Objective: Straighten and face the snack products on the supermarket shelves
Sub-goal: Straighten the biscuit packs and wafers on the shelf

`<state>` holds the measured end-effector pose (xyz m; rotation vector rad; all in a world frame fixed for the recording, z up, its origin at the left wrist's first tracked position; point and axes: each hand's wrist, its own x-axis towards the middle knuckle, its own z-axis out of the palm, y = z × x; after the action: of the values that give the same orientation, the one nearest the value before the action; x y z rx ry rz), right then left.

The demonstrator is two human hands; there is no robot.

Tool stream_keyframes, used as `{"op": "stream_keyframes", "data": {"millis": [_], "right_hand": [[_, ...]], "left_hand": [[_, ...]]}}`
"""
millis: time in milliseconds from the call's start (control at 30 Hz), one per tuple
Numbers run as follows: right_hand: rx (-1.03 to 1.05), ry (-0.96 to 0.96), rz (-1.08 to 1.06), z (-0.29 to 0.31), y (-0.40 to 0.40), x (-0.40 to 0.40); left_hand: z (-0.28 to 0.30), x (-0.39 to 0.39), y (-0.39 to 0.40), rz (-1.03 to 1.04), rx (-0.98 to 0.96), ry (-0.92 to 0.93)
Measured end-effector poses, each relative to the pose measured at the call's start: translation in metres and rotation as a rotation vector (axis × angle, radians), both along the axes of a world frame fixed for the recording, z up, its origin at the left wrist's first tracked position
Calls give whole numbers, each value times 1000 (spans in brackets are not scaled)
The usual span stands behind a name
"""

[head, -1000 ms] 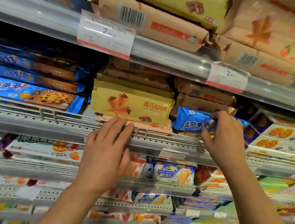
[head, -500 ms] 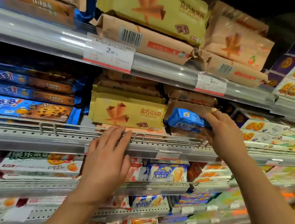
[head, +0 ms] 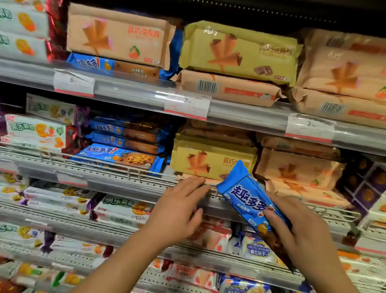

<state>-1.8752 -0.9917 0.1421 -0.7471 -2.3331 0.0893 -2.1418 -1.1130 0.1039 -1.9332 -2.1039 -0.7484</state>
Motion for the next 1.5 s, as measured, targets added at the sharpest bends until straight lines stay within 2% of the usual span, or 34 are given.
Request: {"op": "stream_keyframes", "data": {"millis": [167,333,533,667,800,867,1100,1267,1333,1400,1500], "right_hand": [[-110,37,75,-4,-25,-16],[81,-14,94,60,-41,-69],[180,95,96,133,-67,-137],[188,148,80,158,-79,-163],[236,151,-9,177,-82,-179],[243,153,-22,183,-85,-185],[266,100,20,195,-85,-188],[288,122,91,202,-71,-172],[333,138,104,203,-66,-166],[293,179,128,207,-62,-160],[275,197,156,215,-56,-156]], "left_hand": [[29,-23,-29,-62,208,-5],[111,-63,-44,-135,557,114],[223,-150,-51,-128,714,312],[269,-215,-44,15,678,429],[280,-254,-35,150,459,514],[276,-262,-32,169,406,500],[264,-247,-41,169,490,443],[284,-222,-48,258,395,374],[291,-213,-50,287,372,409],[297,-209,-54,316,335,457],[304,-206,-60,312,275,438]]}}
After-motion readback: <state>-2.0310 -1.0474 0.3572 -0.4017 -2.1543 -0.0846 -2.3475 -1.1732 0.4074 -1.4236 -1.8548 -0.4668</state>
